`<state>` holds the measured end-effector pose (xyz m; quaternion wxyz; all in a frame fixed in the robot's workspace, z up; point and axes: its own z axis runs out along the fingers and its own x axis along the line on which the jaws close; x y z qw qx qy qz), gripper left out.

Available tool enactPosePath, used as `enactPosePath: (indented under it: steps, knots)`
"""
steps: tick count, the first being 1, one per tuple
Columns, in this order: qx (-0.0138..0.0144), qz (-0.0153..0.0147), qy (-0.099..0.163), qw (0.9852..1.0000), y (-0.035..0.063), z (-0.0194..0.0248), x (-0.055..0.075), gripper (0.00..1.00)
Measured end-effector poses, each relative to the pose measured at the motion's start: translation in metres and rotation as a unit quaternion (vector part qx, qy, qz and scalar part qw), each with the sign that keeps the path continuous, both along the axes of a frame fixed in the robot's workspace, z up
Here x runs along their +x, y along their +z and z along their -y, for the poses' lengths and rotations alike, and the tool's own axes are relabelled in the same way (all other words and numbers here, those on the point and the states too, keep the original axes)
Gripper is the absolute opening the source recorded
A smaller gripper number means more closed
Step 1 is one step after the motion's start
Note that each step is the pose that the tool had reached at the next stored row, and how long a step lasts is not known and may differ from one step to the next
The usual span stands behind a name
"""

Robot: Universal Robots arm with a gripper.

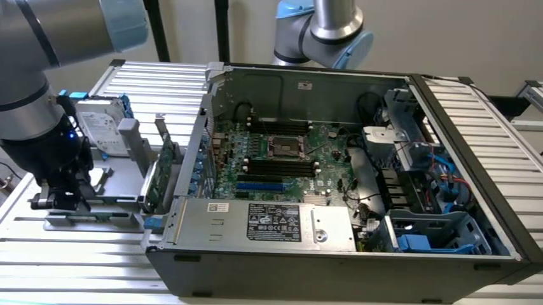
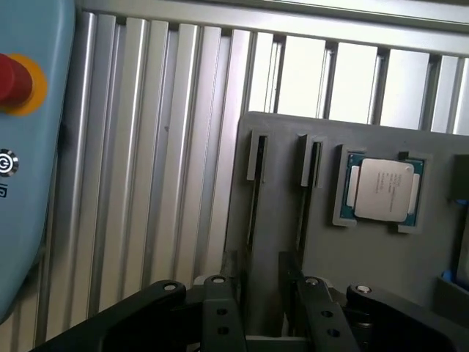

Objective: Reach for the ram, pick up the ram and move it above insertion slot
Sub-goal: 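Pick up the ram and move it above insertion slot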

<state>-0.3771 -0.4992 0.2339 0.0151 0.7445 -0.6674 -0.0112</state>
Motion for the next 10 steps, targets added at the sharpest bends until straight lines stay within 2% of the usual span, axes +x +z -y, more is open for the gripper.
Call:
enactPosePath:
  steps: [10]
  knots:
    - [0.0,0.0,-0.003,1.0,-0.0153,0.0006,0.0,0.36]
